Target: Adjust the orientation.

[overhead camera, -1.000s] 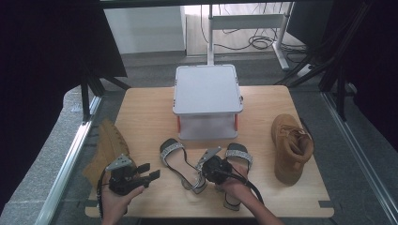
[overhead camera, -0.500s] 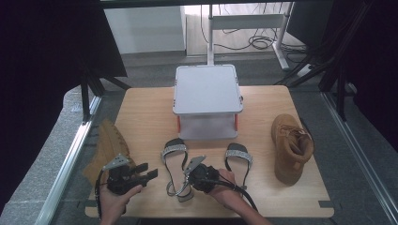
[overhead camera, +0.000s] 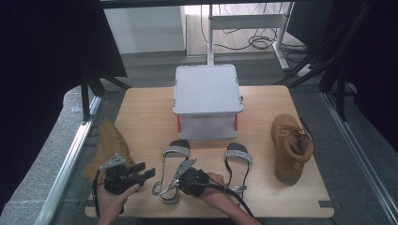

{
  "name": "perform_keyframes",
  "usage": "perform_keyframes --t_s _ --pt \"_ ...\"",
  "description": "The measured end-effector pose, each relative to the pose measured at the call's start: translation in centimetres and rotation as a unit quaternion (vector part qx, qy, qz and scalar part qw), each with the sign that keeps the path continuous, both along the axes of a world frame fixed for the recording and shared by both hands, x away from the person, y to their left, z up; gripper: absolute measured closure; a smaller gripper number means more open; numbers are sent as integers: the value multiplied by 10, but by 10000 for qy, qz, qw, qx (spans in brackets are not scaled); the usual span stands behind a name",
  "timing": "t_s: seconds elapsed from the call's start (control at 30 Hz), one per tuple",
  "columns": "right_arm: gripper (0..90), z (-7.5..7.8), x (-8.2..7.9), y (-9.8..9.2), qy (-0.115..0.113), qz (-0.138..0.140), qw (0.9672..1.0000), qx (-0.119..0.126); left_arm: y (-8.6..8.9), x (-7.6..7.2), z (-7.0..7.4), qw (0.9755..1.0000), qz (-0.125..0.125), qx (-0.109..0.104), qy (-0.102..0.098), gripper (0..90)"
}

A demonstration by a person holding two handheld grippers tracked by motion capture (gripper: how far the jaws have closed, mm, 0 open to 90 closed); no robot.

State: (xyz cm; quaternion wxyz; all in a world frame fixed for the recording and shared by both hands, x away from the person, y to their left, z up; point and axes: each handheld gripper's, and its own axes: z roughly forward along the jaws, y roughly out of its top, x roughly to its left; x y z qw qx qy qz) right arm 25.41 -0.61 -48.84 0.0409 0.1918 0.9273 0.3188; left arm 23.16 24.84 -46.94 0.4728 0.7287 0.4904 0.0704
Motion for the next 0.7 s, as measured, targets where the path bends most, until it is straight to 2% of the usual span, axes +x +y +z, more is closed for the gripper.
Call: perform_keyframes --t_s 0.2,0.7 --pt "897 -3 -1 8 39 50 9999 149 5 -1 2 10000 65 -37 -20 413" --pt "897 -6 0 33 3 170 9994 285 14 -2 4 9998 191 -87 -40 413"
